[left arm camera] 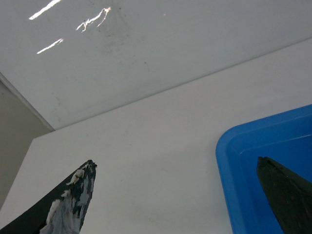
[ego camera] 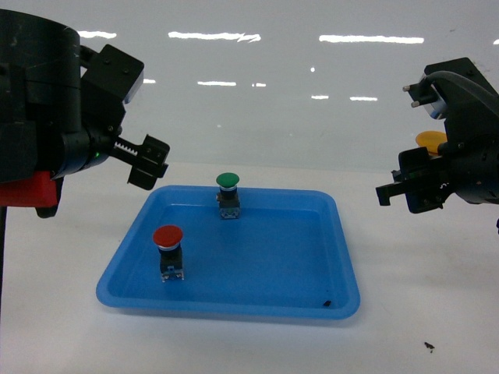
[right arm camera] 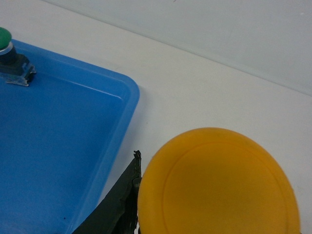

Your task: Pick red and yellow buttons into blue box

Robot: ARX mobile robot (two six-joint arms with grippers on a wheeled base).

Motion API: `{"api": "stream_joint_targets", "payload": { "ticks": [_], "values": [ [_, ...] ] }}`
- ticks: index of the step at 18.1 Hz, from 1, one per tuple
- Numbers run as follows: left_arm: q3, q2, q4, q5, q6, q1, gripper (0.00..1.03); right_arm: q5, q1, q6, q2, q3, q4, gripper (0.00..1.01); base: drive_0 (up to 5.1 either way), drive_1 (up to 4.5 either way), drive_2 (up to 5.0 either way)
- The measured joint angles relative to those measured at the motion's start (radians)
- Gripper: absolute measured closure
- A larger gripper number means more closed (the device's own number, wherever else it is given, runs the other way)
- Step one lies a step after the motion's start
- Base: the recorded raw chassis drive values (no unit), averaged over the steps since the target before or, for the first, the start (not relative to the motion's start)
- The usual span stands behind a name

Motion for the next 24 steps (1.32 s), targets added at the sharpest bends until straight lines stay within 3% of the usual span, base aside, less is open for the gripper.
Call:
{"api": "stream_joint_targets", "payload": {
  "ticks": [8, 12, 21, 23, 24],
  "values": [
    [0.000, 0.000, 0.000, 0.001, 0.000, -0.007, 0.05, -0.011, 0.009, 0.031, -0.035, -0.038, 0.007, 0.65, 0.0, 0.00, 0.0],
    [0.000, 0.000, 0.000, 0.001, 0.000, -0.006, 0.05, -0.014, 0.042, 0.053, -0.116, -0.091, 0.021, 0.65, 0.0, 0.00, 0.0],
    [0.000, 0.000, -0.001, 0.001, 0.000, -0.006, 0.05, -0.021, 0.054, 0.035, -0.161, -0.140, 0.022, 0.65, 0.0, 0.00, 0.0],
    [0.000, 0.000, 0.000, 0.001, 0.000, -0.006, 0.05, -0.004, 0.048, 0.037, -0.161, -0.140, 0.021, 0.65, 0.0, 0.00, 0.0],
    [0.000, 0.000, -0.001, 0.001, 0.000, -0.006, 0.05, 0.037, 0.042, 0.032, -0.161, -0.150, 0.064, 0.65, 0.0, 0.00, 0.0]
  ]
}}
